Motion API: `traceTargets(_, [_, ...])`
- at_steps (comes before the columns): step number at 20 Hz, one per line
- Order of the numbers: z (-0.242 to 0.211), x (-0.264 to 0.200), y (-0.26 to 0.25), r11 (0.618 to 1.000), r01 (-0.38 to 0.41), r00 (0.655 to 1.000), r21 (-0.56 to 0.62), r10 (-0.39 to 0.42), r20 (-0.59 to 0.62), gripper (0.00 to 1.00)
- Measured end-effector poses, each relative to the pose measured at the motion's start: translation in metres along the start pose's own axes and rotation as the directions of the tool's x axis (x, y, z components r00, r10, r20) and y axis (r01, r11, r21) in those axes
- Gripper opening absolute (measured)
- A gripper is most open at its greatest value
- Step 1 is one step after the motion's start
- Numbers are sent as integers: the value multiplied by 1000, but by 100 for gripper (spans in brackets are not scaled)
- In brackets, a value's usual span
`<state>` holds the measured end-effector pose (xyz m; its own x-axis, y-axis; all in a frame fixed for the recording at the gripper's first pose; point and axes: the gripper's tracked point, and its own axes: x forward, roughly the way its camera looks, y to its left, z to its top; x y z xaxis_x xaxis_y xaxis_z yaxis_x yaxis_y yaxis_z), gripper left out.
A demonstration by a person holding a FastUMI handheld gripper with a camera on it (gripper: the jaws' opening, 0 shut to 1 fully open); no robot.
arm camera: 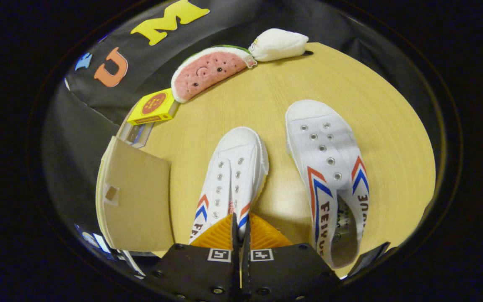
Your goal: Open the storage box then place both shoes into the box .Put the left shoe in first, then the right shoe, with the right side of both shoes facing outward in a uniform manner.
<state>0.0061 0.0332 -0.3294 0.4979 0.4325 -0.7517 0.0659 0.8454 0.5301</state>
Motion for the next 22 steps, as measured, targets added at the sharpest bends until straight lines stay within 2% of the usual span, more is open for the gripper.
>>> traceTargets(7, [12,-67,63,999,-37,996,-34,40,83,2])
traceTargets(13, [22,-115,165,987,-99,982,-123,117,148,2])
traceTargets(17, [19,-111,233,978,-119,976,-168,146,159,2])
traceTargets(22, [-3,-70,292,976,-100,984,-194,126,128,2])
